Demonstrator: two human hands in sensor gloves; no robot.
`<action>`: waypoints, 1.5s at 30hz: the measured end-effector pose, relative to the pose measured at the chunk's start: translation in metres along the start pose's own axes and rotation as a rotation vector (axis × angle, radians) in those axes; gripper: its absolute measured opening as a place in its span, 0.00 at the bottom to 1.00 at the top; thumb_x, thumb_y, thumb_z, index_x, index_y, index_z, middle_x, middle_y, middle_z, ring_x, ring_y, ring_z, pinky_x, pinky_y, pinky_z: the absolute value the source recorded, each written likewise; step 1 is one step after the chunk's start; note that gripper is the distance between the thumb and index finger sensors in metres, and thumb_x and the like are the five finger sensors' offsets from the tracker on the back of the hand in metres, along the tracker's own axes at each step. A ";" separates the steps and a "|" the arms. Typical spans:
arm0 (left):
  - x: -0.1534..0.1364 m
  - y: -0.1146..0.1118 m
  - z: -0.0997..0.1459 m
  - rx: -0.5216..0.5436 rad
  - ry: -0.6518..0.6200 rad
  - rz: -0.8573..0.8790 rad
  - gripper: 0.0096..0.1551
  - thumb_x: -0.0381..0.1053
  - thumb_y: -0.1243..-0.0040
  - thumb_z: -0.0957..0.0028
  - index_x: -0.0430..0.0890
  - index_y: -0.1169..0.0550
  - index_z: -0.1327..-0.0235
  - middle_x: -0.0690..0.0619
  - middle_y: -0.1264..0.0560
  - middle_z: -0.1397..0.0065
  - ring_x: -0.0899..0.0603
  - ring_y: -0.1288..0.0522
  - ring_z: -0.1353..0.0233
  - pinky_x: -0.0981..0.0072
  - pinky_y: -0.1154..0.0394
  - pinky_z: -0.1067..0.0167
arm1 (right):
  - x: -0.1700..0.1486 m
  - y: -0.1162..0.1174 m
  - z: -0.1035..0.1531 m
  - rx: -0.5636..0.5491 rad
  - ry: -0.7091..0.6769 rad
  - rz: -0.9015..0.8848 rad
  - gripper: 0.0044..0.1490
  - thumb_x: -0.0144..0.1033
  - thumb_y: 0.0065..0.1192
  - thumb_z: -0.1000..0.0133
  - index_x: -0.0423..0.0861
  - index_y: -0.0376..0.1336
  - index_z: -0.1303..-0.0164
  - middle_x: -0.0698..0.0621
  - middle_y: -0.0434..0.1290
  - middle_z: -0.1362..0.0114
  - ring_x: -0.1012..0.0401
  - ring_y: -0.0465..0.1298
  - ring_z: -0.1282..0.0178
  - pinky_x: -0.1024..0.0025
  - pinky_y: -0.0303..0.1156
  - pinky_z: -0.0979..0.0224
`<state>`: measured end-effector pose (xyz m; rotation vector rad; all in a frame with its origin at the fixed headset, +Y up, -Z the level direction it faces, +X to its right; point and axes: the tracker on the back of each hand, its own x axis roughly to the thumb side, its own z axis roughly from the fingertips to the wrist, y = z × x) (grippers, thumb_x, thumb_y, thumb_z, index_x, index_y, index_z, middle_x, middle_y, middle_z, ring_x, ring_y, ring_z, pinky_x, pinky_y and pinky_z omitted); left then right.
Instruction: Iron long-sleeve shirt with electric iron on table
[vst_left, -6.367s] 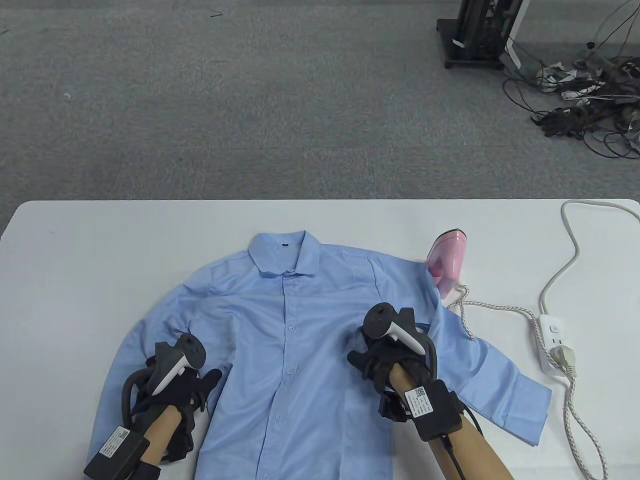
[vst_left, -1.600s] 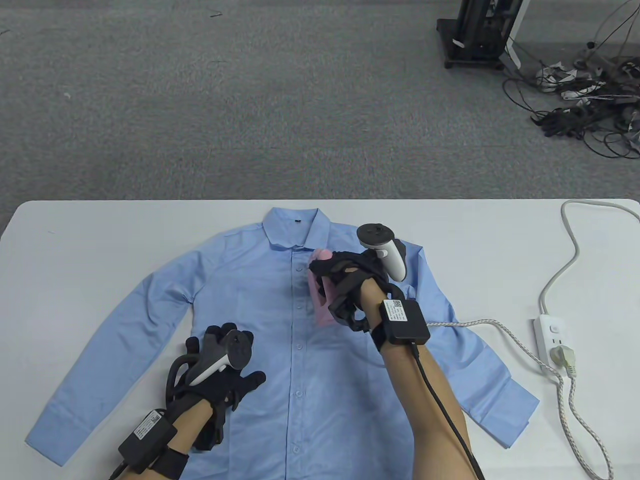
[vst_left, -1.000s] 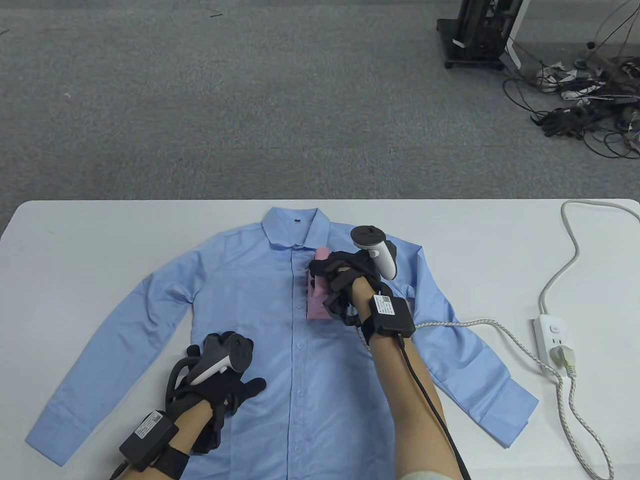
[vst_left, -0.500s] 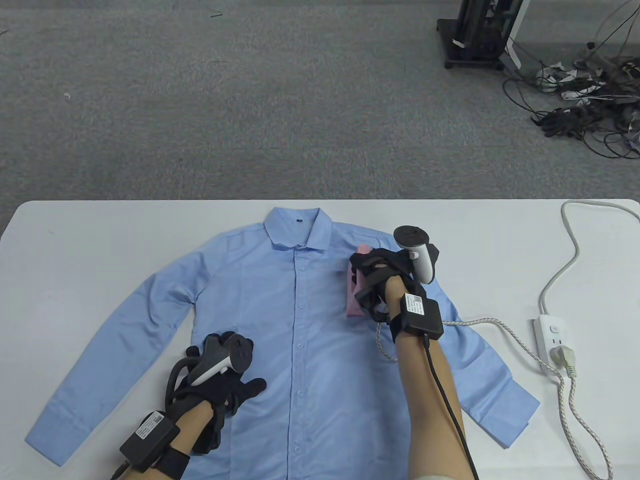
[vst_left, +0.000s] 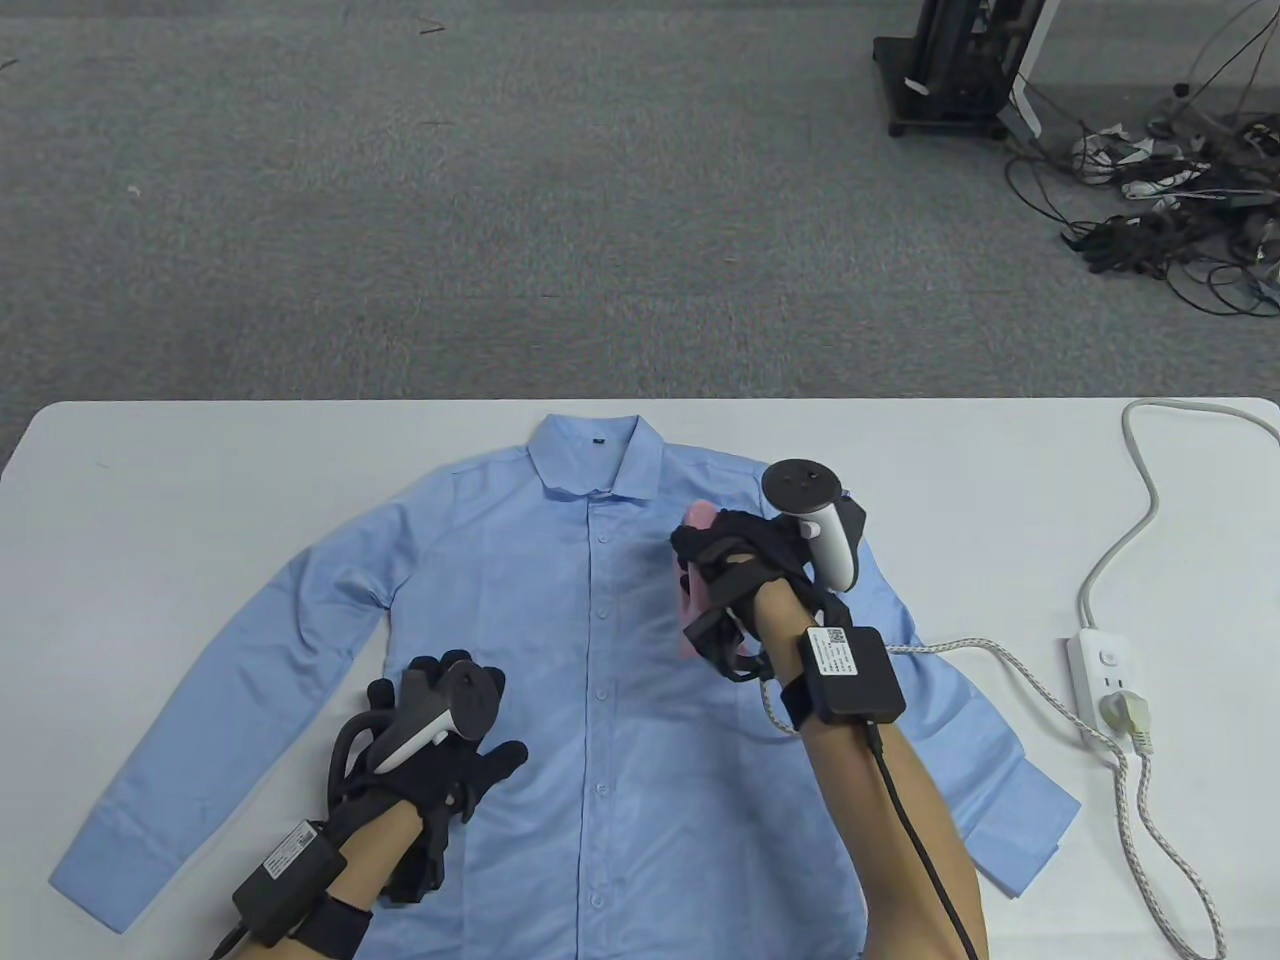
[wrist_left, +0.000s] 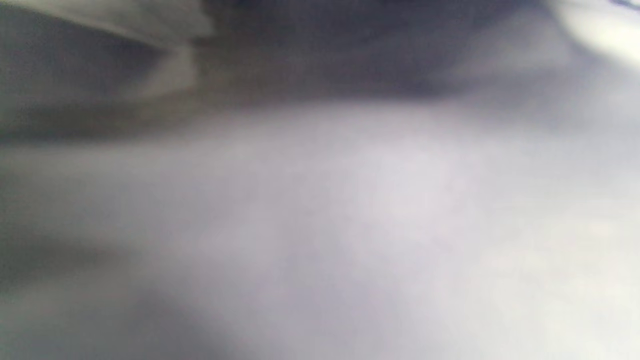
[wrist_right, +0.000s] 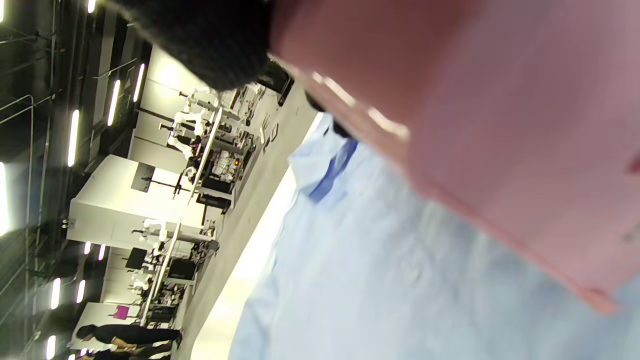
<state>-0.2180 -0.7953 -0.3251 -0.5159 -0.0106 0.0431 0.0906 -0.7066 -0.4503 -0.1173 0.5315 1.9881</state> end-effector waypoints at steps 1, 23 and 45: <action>0.000 0.000 0.000 0.001 0.003 0.000 0.51 0.78 0.60 0.66 0.68 0.63 0.32 0.59 0.74 0.22 0.41 0.74 0.19 0.34 0.74 0.29 | -0.001 0.008 0.001 0.011 0.009 -0.019 0.44 0.41 0.59 0.49 0.21 0.50 0.41 0.37 0.68 0.45 0.51 0.77 0.55 0.51 0.75 0.52; 0.006 -0.015 0.001 -0.070 -0.014 -0.107 0.53 0.80 0.63 0.69 0.67 0.65 0.34 0.55 0.71 0.21 0.38 0.70 0.18 0.31 0.66 0.27 | -0.065 -0.008 -0.004 0.057 0.134 -0.071 0.44 0.40 0.60 0.49 0.20 0.49 0.42 0.37 0.68 0.45 0.53 0.78 0.55 0.54 0.77 0.53; 0.007 -0.008 0.013 -0.068 -0.060 -0.095 0.53 0.76 0.56 0.67 0.68 0.63 0.33 0.59 0.73 0.21 0.42 0.75 0.18 0.33 0.76 0.30 | -0.069 -0.057 0.038 -0.037 0.051 -0.076 0.44 0.41 0.59 0.48 0.21 0.49 0.42 0.36 0.68 0.46 0.52 0.78 0.56 0.53 0.75 0.53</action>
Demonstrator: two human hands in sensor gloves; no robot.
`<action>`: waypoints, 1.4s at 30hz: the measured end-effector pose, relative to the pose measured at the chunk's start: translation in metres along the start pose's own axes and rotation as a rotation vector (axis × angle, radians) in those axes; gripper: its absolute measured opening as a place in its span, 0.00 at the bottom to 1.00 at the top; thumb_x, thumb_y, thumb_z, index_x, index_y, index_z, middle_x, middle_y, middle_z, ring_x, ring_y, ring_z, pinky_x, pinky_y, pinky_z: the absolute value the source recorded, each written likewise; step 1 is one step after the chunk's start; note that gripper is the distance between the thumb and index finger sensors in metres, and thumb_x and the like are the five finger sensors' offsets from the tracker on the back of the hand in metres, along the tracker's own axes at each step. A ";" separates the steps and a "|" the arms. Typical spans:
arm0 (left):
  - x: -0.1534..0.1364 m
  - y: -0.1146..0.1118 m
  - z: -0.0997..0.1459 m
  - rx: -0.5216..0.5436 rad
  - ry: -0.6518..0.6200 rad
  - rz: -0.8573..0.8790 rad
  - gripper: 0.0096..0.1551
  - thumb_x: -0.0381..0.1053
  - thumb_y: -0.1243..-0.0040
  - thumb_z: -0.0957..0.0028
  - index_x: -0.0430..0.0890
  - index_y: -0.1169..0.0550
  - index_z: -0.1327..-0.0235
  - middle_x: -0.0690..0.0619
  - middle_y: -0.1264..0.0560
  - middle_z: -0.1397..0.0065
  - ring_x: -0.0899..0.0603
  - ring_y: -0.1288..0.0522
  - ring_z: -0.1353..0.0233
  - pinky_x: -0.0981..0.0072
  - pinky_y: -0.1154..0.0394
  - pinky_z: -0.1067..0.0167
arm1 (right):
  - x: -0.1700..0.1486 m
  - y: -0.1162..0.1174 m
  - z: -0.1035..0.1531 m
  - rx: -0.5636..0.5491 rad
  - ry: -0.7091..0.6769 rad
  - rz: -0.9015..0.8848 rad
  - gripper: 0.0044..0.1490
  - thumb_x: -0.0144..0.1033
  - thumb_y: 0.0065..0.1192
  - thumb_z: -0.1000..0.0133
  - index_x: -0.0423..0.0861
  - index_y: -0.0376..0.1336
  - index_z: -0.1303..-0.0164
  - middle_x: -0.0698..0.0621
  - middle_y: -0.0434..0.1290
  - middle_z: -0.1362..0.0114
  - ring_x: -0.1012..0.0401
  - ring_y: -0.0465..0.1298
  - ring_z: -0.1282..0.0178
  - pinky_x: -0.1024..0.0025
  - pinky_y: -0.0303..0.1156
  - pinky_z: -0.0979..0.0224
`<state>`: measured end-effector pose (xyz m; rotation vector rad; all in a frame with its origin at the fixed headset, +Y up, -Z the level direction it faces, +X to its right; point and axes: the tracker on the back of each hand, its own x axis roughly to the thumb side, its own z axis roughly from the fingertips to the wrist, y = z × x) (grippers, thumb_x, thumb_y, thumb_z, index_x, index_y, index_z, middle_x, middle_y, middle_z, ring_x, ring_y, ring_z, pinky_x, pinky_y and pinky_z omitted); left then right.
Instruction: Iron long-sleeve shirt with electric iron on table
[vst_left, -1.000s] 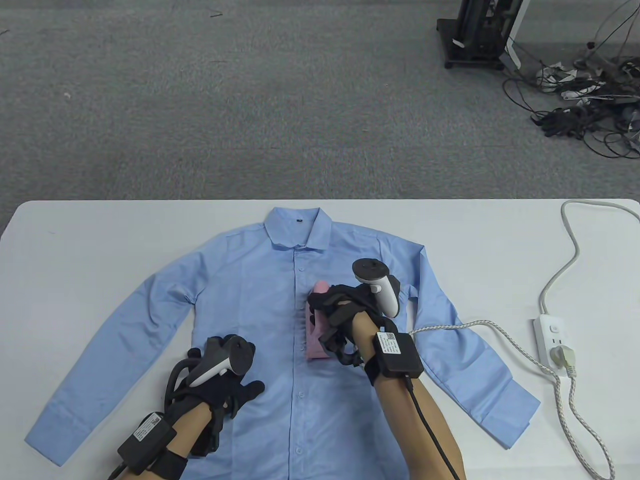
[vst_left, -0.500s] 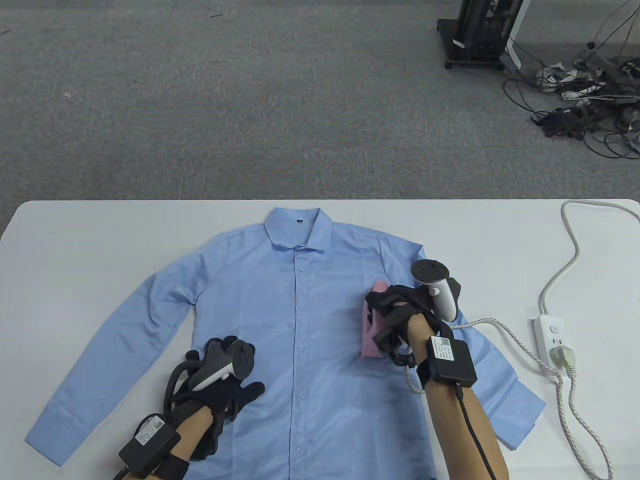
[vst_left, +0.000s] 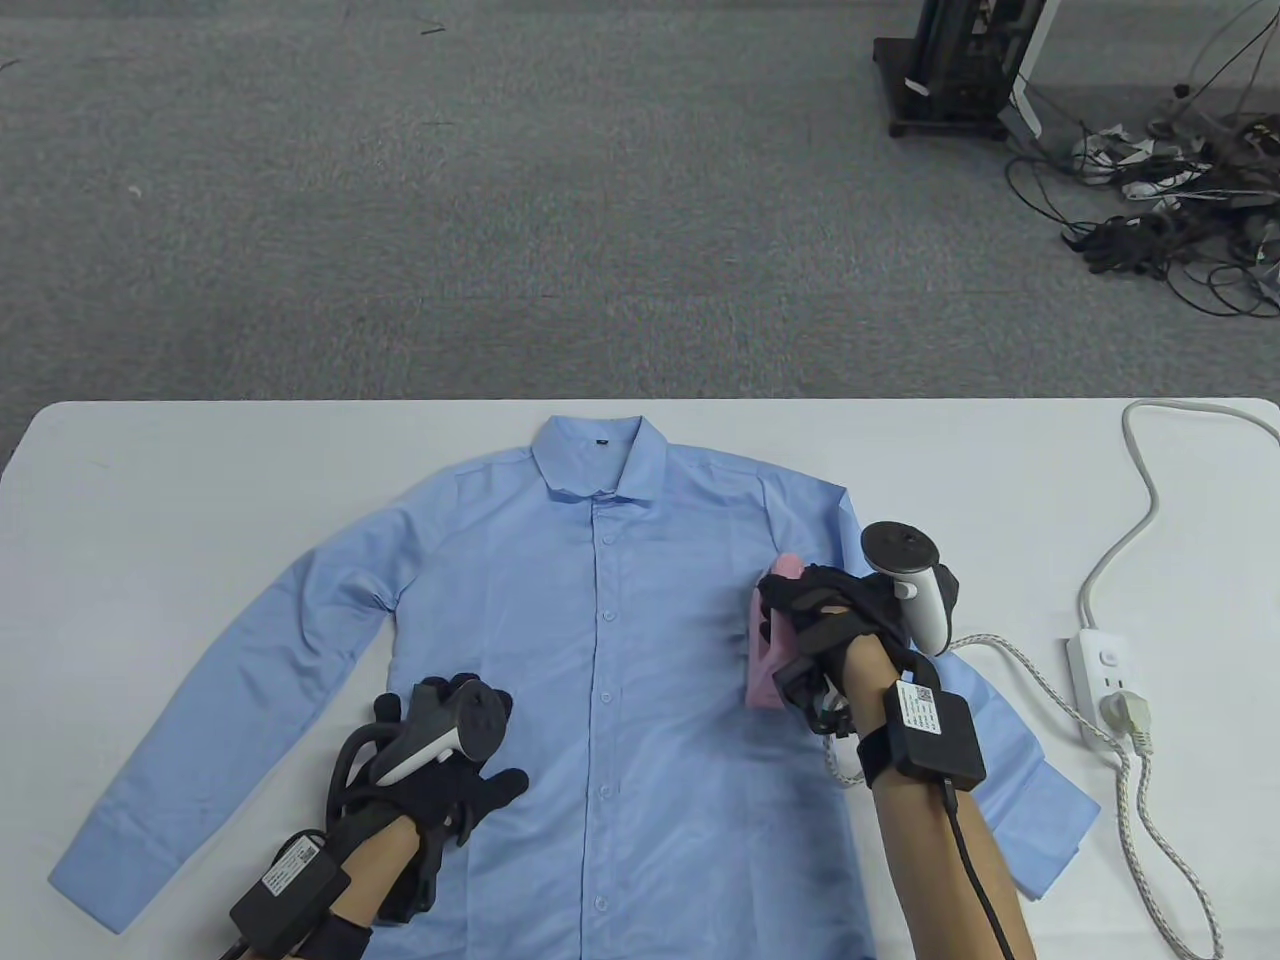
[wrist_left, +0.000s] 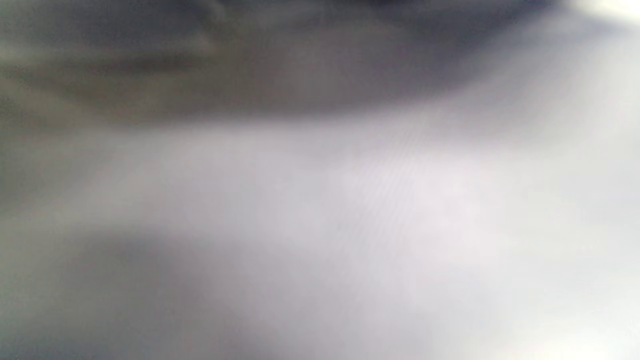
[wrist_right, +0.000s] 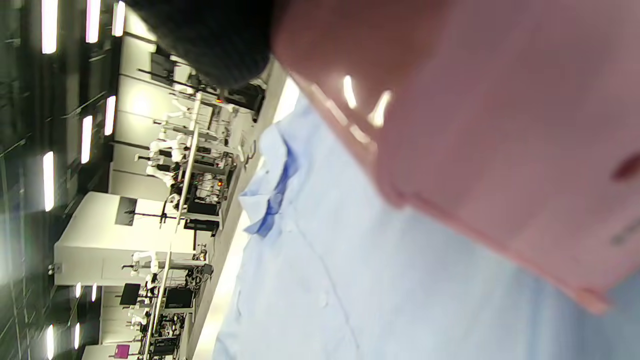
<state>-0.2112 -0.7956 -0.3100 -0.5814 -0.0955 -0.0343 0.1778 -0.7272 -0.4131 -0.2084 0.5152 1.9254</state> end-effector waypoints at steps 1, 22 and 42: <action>0.001 0.001 0.001 0.002 -0.004 -0.031 0.54 0.76 0.55 0.67 0.68 0.64 0.33 0.59 0.74 0.21 0.42 0.76 0.18 0.33 0.77 0.30 | 0.005 0.005 0.006 0.006 -0.010 0.010 0.44 0.41 0.59 0.48 0.21 0.49 0.42 0.36 0.68 0.45 0.52 0.77 0.56 0.53 0.75 0.53; 0.002 -0.009 -0.001 -0.035 -0.007 -0.044 0.54 0.79 0.60 0.70 0.68 0.66 0.35 0.58 0.72 0.21 0.39 0.72 0.18 0.31 0.71 0.28 | -0.003 0.132 0.033 0.207 0.064 0.001 0.45 0.38 0.62 0.50 0.20 0.47 0.42 0.35 0.67 0.44 0.51 0.77 0.52 0.51 0.76 0.50; 0.001 -0.009 -0.001 -0.072 0.022 -0.048 0.54 0.80 0.61 0.72 0.71 0.68 0.38 0.60 0.75 0.23 0.41 0.74 0.19 0.32 0.73 0.29 | -0.065 0.008 0.062 0.036 0.090 0.048 0.43 0.41 0.63 0.50 0.22 0.51 0.44 0.38 0.69 0.47 0.54 0.79 0.56 0.54 0.78 0.54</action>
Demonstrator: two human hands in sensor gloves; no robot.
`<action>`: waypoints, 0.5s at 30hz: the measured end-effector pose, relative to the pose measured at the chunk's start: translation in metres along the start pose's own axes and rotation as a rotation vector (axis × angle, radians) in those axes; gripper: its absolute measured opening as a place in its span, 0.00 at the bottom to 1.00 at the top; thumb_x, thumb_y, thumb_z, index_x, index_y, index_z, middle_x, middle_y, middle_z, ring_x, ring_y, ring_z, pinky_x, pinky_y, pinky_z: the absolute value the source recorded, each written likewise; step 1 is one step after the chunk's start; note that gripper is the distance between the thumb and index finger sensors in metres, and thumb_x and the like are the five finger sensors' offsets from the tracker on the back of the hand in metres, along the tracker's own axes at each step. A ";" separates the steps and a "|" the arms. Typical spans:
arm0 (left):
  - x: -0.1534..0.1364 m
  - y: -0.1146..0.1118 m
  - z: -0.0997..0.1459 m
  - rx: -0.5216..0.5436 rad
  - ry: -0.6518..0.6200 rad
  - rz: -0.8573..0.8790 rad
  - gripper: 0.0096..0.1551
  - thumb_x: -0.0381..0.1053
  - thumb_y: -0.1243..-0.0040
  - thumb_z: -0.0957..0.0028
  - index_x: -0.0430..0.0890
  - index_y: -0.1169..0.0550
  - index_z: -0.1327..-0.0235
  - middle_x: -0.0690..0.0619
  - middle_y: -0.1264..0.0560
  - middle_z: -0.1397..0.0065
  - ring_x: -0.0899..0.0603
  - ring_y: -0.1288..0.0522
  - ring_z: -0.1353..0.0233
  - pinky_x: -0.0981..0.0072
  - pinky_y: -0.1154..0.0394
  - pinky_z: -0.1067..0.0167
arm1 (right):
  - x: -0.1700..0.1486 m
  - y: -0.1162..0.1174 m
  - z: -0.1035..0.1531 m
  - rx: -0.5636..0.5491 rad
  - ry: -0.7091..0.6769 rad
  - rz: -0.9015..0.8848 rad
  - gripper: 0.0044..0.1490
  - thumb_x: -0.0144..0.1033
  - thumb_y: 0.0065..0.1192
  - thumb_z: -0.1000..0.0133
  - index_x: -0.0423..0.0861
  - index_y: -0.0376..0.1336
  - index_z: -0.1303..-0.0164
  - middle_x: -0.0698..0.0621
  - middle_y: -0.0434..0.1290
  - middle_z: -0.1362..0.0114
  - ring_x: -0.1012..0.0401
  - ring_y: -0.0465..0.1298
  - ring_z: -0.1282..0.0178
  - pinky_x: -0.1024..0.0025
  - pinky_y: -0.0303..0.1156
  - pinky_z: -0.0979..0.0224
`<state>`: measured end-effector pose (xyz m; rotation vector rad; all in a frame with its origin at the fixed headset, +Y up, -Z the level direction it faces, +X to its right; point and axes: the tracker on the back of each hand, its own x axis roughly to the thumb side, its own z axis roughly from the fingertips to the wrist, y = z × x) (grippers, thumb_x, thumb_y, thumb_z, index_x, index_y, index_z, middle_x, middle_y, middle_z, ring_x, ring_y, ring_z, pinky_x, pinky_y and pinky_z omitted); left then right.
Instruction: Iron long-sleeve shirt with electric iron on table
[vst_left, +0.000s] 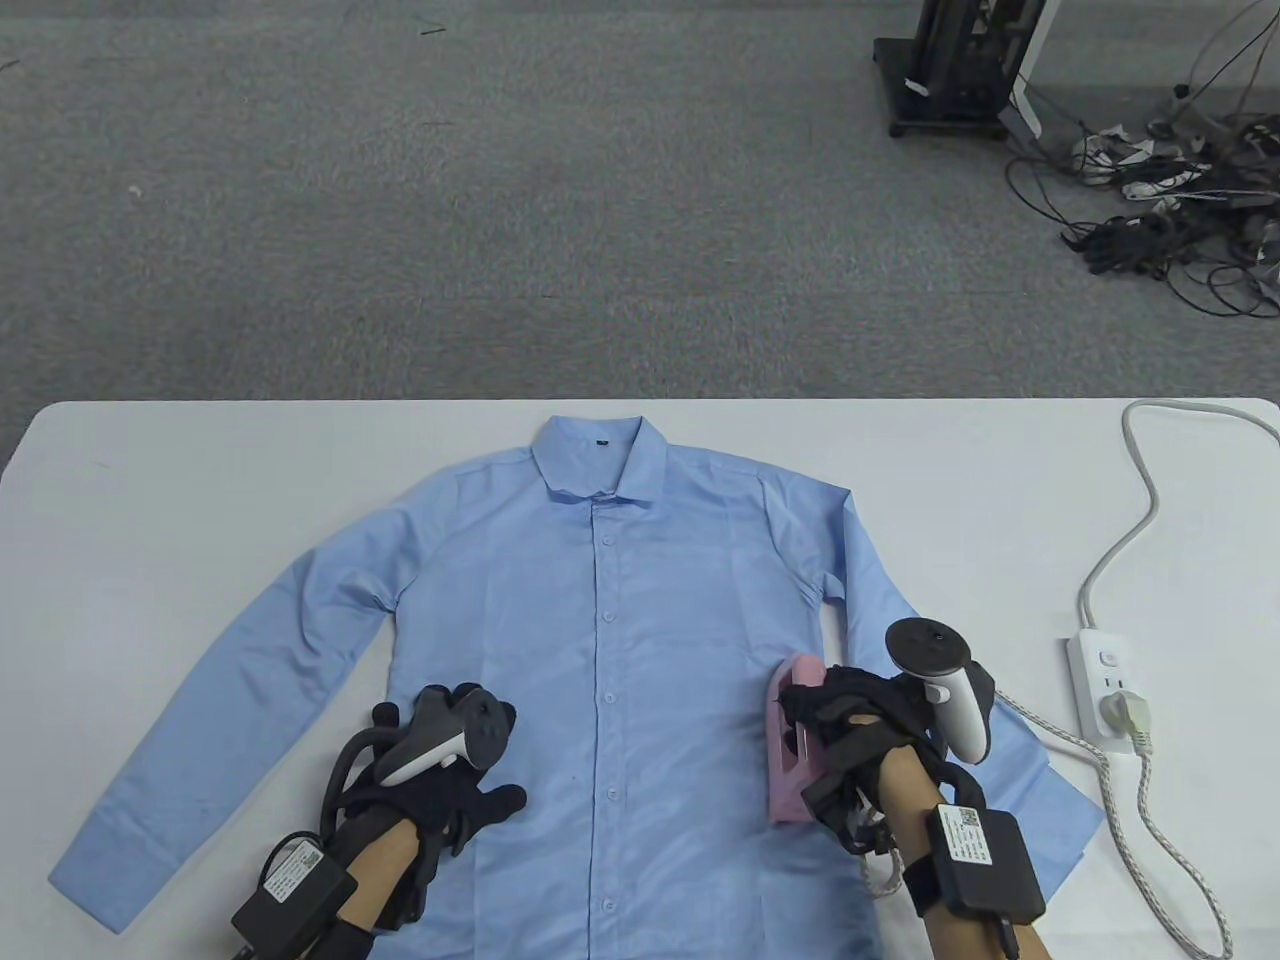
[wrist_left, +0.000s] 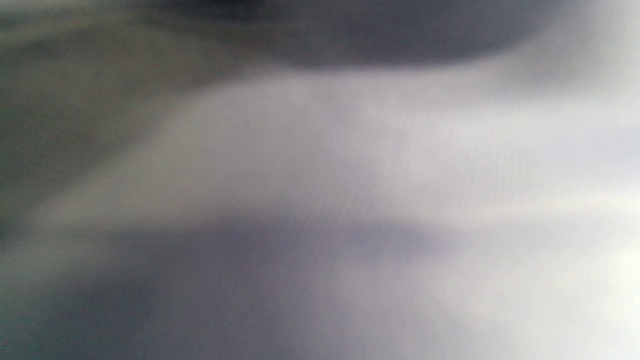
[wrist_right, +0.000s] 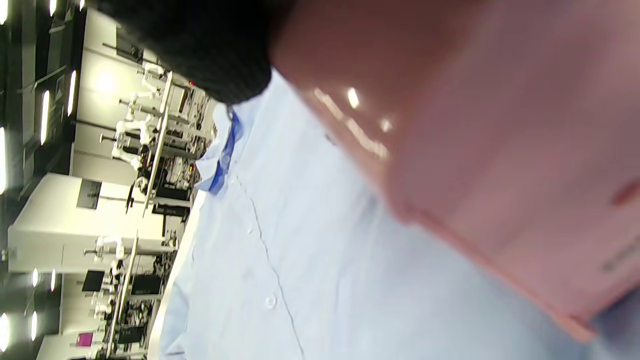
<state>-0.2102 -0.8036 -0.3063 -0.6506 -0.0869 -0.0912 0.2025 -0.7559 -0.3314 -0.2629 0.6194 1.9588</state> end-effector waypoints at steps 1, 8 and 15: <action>0.000 0.000 0.000 -0.002 0.002 -0.005 0.54 0.80 0.62 0.72 0.70 0.69 0.38 0.59 0.75 0.23 0.41 0.75 0.19 0.32 0.73 0.29 | 0.001 0.001 0.000 -0.022 0.007 0.006 0.43 0.42 0.63 0.50 0.22 0.51 0.44 0.38 0.70 0.48 0.54 0.79 0.57 0.54 0.78 0.54; 0.000 0.000 0.000 0.006 0.000 -0.001 0.54 0.80 0.62 0.72 0.70 0.68 0.38 0.60 0.75 0.22 0.41 0.74 0.19 0.32 0.73 0.29 | 0.017 0.008 0.023 -0.035 0.001 -0.090 0.42 0.41 0.62 0.49 0.22 0.51 0.44 0.37 0.69 0.47 0.52 0.80 0.55 0.52 0.77 0.51; 0.000 0.000 -0.001 0.010 -0.002 0.001 0.54 0.80 0.62 0.72 0.70 0.68 0.38 0.60 0.75 0.22 0.41 0.74 0.19 0.32 0.73 0.29 | 0.051 0.067 0.062 0.144 -0.130 -0.003 0.43 0.38 0.64 0.52 0.23 0.50 0.43 0.36 0.67 0.45 0.49 0.78 0.51 0.48 0.76 0.48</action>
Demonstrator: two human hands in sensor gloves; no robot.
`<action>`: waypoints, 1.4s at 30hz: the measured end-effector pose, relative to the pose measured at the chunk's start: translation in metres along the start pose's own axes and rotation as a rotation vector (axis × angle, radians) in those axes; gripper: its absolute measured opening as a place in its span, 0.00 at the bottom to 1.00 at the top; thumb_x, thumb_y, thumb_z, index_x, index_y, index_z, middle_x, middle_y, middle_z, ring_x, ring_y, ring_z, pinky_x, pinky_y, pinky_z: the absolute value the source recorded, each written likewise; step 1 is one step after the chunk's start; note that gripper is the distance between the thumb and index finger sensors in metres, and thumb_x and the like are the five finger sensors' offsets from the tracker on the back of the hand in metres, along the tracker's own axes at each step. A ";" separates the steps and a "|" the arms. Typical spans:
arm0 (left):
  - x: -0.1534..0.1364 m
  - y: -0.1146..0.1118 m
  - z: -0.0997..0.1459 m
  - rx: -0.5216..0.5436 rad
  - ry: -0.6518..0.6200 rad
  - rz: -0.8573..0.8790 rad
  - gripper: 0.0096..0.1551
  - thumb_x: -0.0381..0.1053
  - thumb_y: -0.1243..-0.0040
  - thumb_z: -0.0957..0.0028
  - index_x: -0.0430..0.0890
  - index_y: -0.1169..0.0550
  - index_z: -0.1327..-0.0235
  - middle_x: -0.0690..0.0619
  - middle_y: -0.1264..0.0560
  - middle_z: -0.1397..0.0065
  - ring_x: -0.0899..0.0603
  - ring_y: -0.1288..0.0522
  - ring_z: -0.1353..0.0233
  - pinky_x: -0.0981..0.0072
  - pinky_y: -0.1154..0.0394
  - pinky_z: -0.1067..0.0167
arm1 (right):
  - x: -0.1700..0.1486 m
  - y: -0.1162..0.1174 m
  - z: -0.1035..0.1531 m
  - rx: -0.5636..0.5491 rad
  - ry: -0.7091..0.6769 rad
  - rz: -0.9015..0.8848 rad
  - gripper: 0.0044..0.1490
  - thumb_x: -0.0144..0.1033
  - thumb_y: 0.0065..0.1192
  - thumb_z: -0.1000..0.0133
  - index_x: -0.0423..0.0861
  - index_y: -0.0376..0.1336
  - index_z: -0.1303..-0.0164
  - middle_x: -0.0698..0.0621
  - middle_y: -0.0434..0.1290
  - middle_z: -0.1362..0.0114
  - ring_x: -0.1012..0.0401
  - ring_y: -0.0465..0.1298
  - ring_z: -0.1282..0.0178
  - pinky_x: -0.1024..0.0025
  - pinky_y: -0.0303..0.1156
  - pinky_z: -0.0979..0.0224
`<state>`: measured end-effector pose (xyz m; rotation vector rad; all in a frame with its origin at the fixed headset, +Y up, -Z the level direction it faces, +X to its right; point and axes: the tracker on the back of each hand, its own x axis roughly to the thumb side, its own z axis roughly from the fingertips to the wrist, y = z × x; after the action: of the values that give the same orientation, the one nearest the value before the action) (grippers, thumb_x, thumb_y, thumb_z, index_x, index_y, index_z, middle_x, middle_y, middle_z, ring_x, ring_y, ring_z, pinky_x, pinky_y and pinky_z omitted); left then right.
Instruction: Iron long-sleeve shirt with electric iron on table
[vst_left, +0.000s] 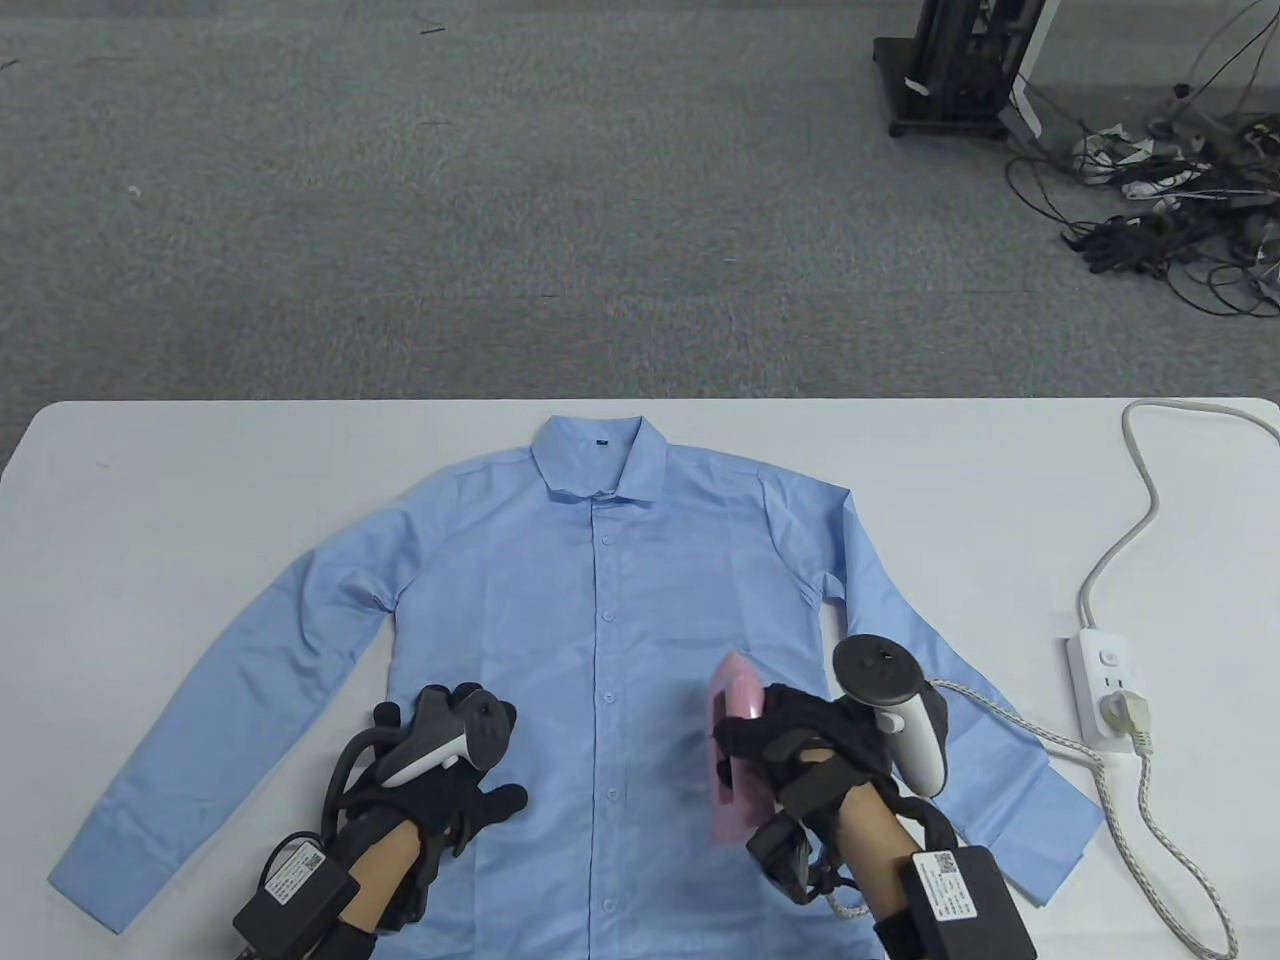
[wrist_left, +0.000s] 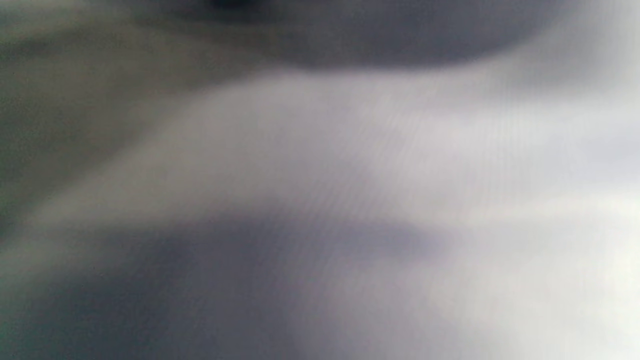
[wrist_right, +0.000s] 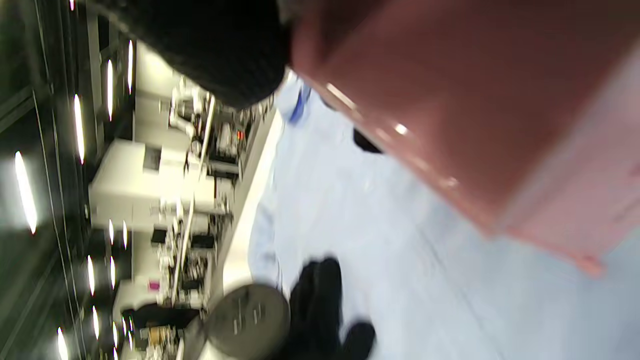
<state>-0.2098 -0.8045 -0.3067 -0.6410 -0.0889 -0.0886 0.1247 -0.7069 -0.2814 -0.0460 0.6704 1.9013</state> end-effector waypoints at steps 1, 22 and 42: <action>0.000 0.000 0.000 0.000 -0.001 0.000 0.54 0.80 0.62 0.72 0.70 0.68 0.38 0.60 0.75 0.22 0.41 0.74 0.19 0.32 0.73 0.29 | 0.000 0.010 0.000 0.012 0.011 0.000 0.43 0.38 0.65 0.52 0.22 0.50 0.44 0.35 0.68 0.46 0.49 0.79 0.52 0.49 0.77 0.49; -0.004 -0.003 -0.003 -0.040 -0.045 -0.007 0.60 0.82 0.59 0.78 0.69 0.71 0.39 0.58 0.78 0.24 0.39 0.77 0.20 0.32 0.74 0.29 | -0.070 0.028 0.019 0.091 0.094 -0.019 0.43 0.41 0.64 0.50 0.22 0.51 0.45 0.37 0.69 0.47 0.52 0.81 0.53 0.53 0.80 0.52; -0.015 0.009 0.003 -0.006 -0.058 0.019 0.57 0.81 0.58 0.76 0.71 0.67 0.37 0.59 0.77 0.23 0.42 0.77 0.20 0.34 0.76 0.29 | -0.095 -0.037 0.050 -0.022 0.175 -0.093 0.42 0.38 0.64 0.51 0.20 0.52 0.46 0.34 0.69 0.49 0.50 0.80 0.57 0.49 0.78 0.54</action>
<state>-0.2237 -0.7943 -0.3112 -0.6501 -0.1390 -0.0523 0.2114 -0.7532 -0.2239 -0.2560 0.7517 1.8285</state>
